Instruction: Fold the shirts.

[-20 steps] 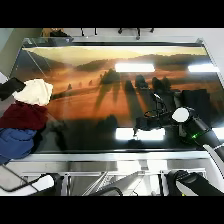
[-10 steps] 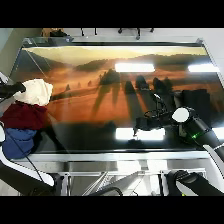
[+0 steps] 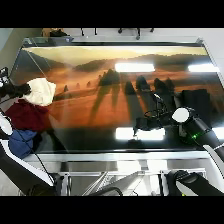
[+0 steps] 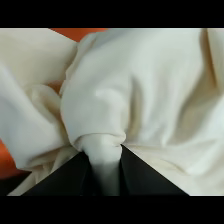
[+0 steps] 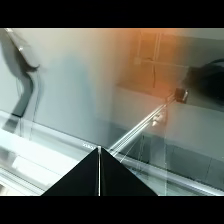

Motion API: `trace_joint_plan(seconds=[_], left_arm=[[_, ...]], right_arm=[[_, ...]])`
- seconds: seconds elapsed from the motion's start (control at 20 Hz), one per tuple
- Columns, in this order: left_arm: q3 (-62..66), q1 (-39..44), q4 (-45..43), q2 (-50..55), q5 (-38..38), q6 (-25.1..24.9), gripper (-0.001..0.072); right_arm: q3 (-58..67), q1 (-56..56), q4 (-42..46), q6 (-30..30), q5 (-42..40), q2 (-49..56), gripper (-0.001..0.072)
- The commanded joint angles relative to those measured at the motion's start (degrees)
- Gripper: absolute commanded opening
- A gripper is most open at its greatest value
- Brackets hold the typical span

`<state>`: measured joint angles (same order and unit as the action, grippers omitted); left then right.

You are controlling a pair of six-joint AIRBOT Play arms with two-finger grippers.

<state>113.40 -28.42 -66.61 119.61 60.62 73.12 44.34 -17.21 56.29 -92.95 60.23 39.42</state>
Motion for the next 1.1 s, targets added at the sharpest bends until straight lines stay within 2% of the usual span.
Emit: trace_joint_plan(seconds=[0.0, 0.15, 0.25, 0.4, 0.5, 0.65, 0.8, 1.05], left_arm=[[5.68, 0.44, 21.44, -4.37, 5.22, -0.26, 0.0021], [0.31, 3.21, 40.46, -14.84, 3.91, -5.79, 0.0020], [-0.98, 7.17, 42.56, -20.87, 5.16, -6.67, 0.0021], [-1.07, 15.43, 41.97, -26.95, 13.27, -6.62, 0.0021], [-1.07, 23.43, 35.47, -29.64, 16.79, -3.96, 0.0021], [-1.07, 35.69, 17.33, -30.95, 17.03, 3.76, 0.0021], [-1.79, 46.86, 4.74, -30.45, 16.39, 7.58, 0.0020], [-12.79, 56.54, 1.62, -30.38, 7.06, 8.81, 0.0022]], right_arm=[[-0.02, -0.07, 0.02, 0.00, 0.00, 0.00, 0.0021], [-0.02, -0.07, 0.00, 0.00, 0.00, 0.00, 0.0021], [-0.02, -0.07, 0.00, -0.02, 0.00, 0.00, 0.0021], [-0.02, -0.07, 0.00, -0.02, 0.00, 0.00, 0.0021], [-0.02, -0.07, 0.00, -0.02, 0.02, 0.00, 0.0021], [-0.02, -0.07, 0.00, -0.02, 0.00, 0.00, 0.0021], [-0.02, -0.07, 0.00, -0.02, 0.00, 0.00, 0.0021], [-0.02, -0.07, 0.00, -0.02, 0.00, 0.00, 0.0021]])
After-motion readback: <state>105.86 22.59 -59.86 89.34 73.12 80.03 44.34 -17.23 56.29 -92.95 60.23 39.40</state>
